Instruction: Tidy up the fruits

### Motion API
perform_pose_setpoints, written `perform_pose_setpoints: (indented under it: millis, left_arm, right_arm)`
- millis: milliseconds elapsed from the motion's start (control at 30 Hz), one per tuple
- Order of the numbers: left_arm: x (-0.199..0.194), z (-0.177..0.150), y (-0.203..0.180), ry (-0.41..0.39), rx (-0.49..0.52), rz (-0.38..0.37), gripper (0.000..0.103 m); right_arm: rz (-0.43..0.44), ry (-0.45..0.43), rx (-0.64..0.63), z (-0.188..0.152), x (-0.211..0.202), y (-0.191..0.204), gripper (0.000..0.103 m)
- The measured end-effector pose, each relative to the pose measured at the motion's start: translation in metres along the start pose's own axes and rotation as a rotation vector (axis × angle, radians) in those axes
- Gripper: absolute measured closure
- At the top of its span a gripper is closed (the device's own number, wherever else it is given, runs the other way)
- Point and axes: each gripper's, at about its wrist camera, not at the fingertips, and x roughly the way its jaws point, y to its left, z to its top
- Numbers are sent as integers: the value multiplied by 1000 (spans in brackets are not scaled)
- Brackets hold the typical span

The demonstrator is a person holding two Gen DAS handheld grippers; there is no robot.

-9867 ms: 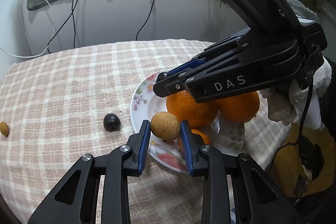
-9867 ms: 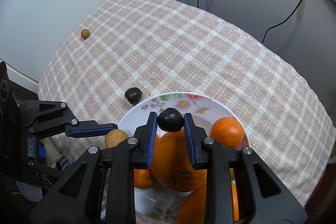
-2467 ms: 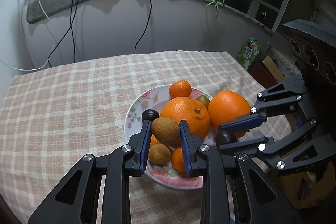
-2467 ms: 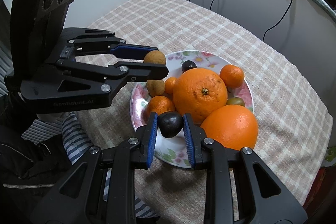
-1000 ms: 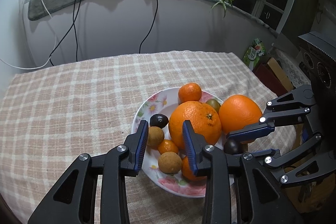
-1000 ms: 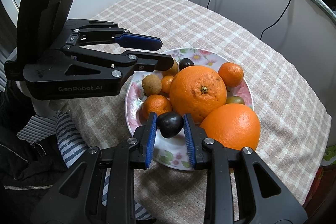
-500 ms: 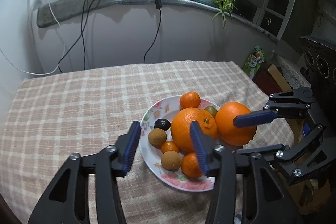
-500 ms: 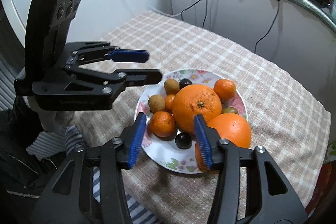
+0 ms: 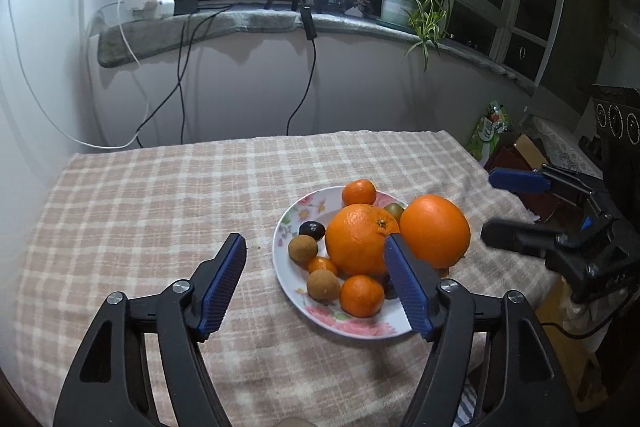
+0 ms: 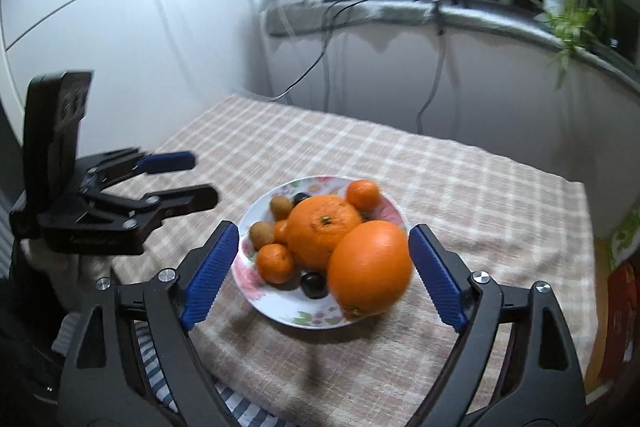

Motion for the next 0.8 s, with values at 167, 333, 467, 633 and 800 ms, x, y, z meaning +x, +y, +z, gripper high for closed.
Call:
perform_pose_setpoints:
  millis: [167,333,467,633,800]
  left_arm:
    - [-5,-3,-4,-8,-3,22,28]
    - [-9,-4,-10,-14,12,37,28]
    - [-11,-4,-10,-20,8,47,28]
    - [-14,-3,-12,-32,17,61,28]
    - [-14,-3,-13,-33,16,63,28]
  right_arm:
    - [-49,-52,67,-3,-14,-9,14]
    - [-78,-75,99,-5,-21,-15,14]
    - [-94,-74,105,-5,-20,-17,13]
    - [-93,-70,105,-6,-19,-16,13]
    - [-93,-69,104,-6,-19,-16,13]
